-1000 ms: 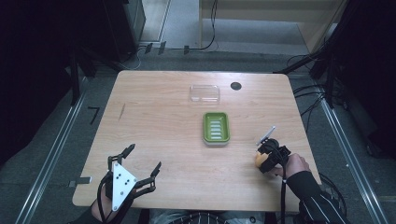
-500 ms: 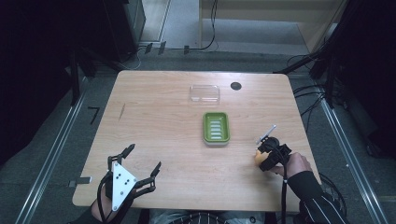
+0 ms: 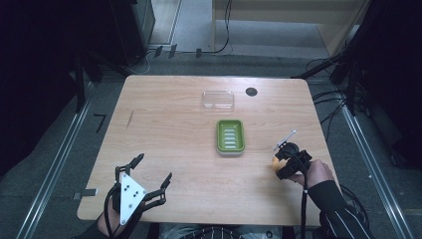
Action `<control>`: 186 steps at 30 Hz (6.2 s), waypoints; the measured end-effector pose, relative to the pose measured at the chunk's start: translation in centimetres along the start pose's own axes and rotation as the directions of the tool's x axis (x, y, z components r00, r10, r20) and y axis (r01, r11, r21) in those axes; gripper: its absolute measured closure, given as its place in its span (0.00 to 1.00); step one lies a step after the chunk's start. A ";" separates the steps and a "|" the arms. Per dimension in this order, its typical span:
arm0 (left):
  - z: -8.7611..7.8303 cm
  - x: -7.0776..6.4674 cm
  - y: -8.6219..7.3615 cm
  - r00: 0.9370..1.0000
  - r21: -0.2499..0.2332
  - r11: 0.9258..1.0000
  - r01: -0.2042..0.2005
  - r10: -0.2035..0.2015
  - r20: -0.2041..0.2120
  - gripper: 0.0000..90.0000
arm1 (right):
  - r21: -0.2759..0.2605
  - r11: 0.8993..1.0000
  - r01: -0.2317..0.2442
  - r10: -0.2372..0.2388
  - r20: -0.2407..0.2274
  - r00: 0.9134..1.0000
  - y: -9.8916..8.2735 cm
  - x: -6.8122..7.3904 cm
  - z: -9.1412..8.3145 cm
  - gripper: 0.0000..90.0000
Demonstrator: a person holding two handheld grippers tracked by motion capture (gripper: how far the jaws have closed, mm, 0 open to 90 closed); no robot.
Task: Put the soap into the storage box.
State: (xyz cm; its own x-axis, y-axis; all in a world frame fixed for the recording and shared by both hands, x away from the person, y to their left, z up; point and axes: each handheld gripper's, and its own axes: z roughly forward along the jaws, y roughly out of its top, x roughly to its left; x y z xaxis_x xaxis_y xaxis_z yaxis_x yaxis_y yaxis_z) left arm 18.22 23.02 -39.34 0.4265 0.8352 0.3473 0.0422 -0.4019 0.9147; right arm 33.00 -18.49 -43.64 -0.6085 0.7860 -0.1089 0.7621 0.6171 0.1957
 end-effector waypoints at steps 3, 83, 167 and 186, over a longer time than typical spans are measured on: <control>0.0 0.0 0.0 1.000 0.000 1.000 0.000 0.000 0.000 0.15 | -0.015 1.000 0.001 -0.001 0.003 1.000 0.1 -0.1 -0.3 0.45; 0.1 0.0 -0.1 1.000 0.006 1.000 0.002 -0.002 0.000 0.15 | -0.188 0.972 0.144 -0.130 0.082 0.988 9.7 1.3 -3.9 0.45; -0.1 0.2 -0.2 1.000 0.008 1.000 0.008 -0.008 -0.002 0.15 | -0.131 0.960 0.249 -0.249 0.017 0.968 17.3 5.2 2.8 0.45; 0.0 0.3 -0.2 1.000 0.008 1.000 0.011 -0.011 -0.003 0.15 | -0.093 0.964 0.249 -0.248 0.023 0.969 17.4 5.6 4.0 0.44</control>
State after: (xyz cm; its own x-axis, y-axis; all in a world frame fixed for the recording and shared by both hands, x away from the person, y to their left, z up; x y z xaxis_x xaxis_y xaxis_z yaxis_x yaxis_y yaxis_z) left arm 18.29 23.35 -39.42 0.4229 0.8407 0.3382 0.0540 -0.3960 0.9167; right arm 43.77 -3.20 -44.71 -0.7730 0.6093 -0.1767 0.5629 0.7872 0.2519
